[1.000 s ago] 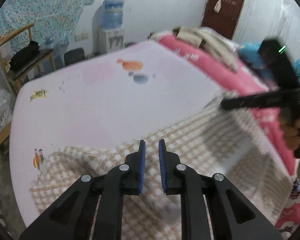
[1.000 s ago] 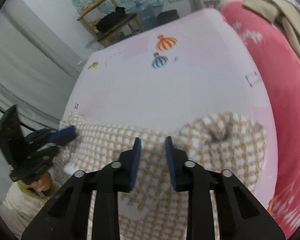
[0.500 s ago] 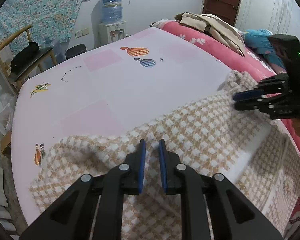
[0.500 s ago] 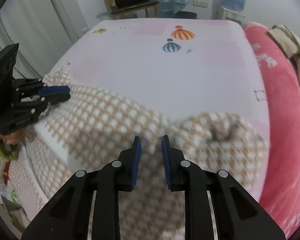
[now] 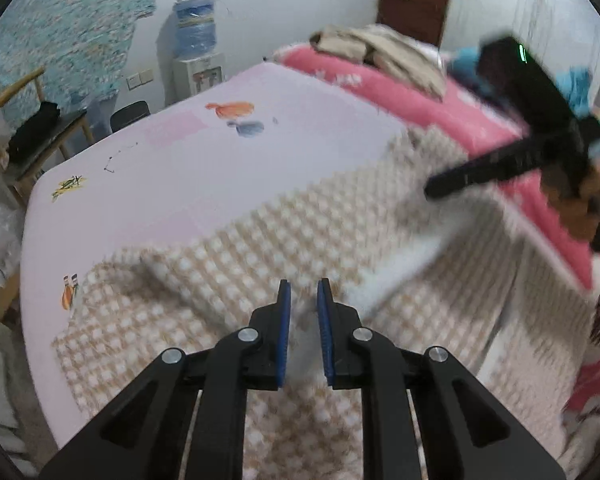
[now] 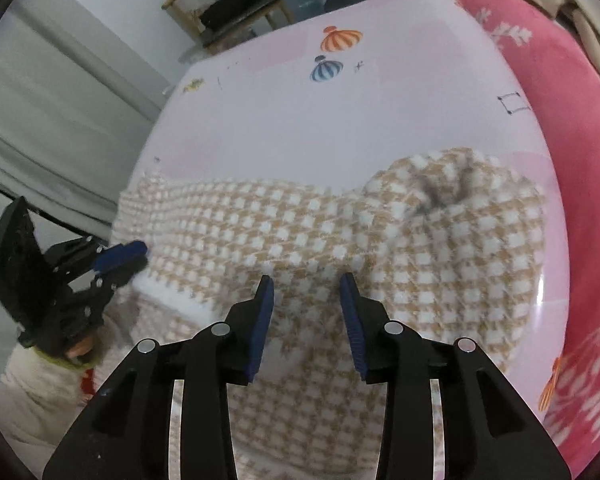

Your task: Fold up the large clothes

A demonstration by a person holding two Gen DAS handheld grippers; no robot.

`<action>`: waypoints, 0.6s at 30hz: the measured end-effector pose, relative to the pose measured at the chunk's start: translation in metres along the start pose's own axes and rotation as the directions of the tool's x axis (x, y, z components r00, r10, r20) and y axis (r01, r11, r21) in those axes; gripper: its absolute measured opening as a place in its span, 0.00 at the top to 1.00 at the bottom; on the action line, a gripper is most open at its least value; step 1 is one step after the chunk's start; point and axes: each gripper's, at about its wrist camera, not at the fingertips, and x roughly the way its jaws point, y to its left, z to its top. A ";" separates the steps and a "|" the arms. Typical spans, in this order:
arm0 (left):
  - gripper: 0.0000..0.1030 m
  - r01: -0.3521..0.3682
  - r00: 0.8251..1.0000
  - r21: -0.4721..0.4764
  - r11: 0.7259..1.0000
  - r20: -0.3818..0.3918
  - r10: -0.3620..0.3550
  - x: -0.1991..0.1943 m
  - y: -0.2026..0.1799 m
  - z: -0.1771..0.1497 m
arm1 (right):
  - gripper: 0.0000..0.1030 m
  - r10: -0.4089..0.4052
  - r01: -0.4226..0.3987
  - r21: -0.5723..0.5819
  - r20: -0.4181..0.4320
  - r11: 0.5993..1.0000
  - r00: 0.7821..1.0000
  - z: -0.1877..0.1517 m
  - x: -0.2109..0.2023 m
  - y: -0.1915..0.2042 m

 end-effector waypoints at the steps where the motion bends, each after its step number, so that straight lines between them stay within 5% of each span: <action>1: 0.87 -0.022 0.999 0.015 1.000 -0.025 0.022 0.006 -0.003 -0.004 | 0.83 -0.042 0.042 -0.021 0.010 0.999 0.999 0.000 -0.001 0.004; 5: 0.87 -0.028 0.999 0.012 1.000 -0.016 0.028 0.008 -0.004 -0.010 | 0.92 -0.120 0.122 -0.076 0.035 0.990 0.992 0.000 -0.001 0.016; 10: 0.87 -0.024 1.000 0.028 0.999 -0.018 0.024 0.007 -0.002 -0.011 | 0.85 -0.141 0.146 -0.075 0.065 0.986 0.988 -0.014 -0.014 0.015; 15: 0.87 -0.010 1.000 0.034 0.999 -0.024 0.011 0.004 0.004 -0.016 | 0.82 -0.051 0.074 -0.209 0.113 0.975 0.992 -0.032 -0.026 0.052; 18: 0.87 0.009 1.000 0.007 1.000 -0.022 -0.009 0.004 0.009 -0.016 | 0.76 -0.093 0.109 -0.280 0.071 0.954 0.993 -0.042 -0.007 0.065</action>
